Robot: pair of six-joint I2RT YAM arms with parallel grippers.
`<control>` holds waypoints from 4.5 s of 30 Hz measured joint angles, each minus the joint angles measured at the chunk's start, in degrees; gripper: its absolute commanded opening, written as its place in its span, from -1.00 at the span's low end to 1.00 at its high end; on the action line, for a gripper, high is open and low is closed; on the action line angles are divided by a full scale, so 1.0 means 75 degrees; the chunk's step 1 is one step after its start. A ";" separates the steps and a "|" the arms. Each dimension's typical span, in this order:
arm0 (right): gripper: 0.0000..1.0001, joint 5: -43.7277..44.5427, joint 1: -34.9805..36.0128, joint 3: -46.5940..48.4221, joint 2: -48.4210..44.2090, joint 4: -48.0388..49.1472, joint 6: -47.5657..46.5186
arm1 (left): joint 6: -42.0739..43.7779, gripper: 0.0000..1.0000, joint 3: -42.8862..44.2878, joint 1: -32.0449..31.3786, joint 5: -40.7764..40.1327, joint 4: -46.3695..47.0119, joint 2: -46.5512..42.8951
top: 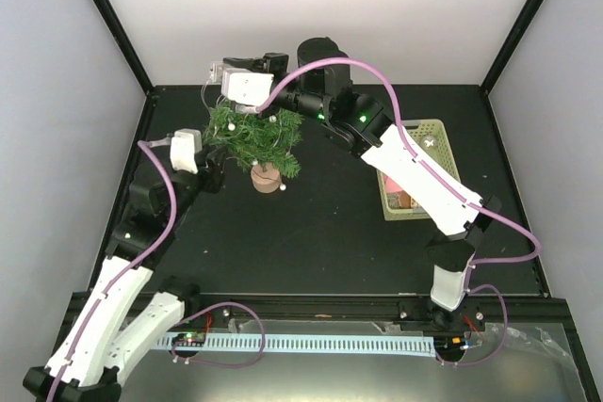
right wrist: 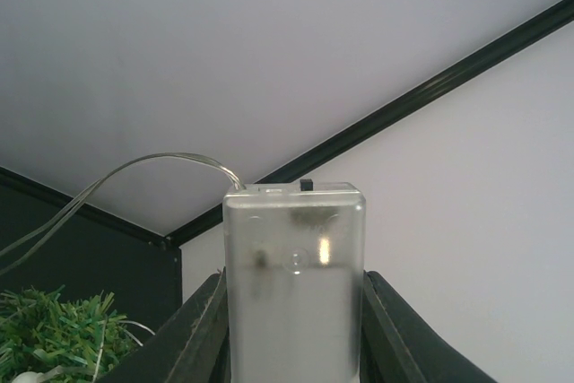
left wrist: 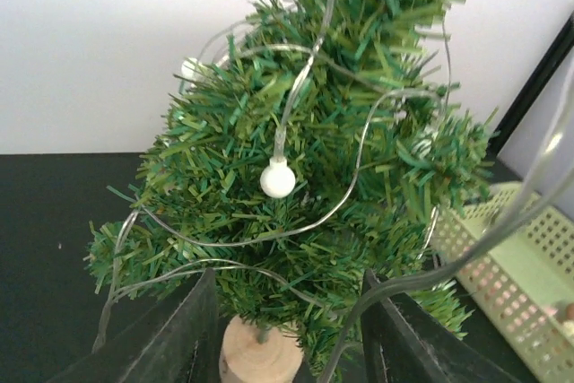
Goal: Decorate the small christmas tree
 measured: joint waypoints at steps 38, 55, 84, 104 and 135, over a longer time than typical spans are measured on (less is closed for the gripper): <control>-0.45 0.0831 -0.0498 0.1617 0.2183 0.0883 -0.1466 | -0.0766 0.39 0.1918 0.3054 0.2063 -0.1332 0.1495; -0.44 0.0152 -0.0283 0.0921 0.1512 0.0854 -0.2078 | 0.0227 0.14 0.3928 0.3080 0.4086 -0.0746 0.2218; 0.44 0.0291 -0.0087 -0.1180 -0.0102 0.0248 -0.1451 | -0.0790 -0.97 0.3002 0.3952 0.4007 -0.0131 0.2471; 0.62 0.0079 -0.0087 -0.5936 -0.3995 0.1719 0.0102 | -0.1064 -0.97 0.1137 0.4835 0.1655 -0.0755 0.2101; 0.63 0.0326 -0.0210 -0.6930 -0.4908 0.2232 0.0393 | -0.0991 -0.97 -0.0842 0.5724 0.0195 0.0119 0.2209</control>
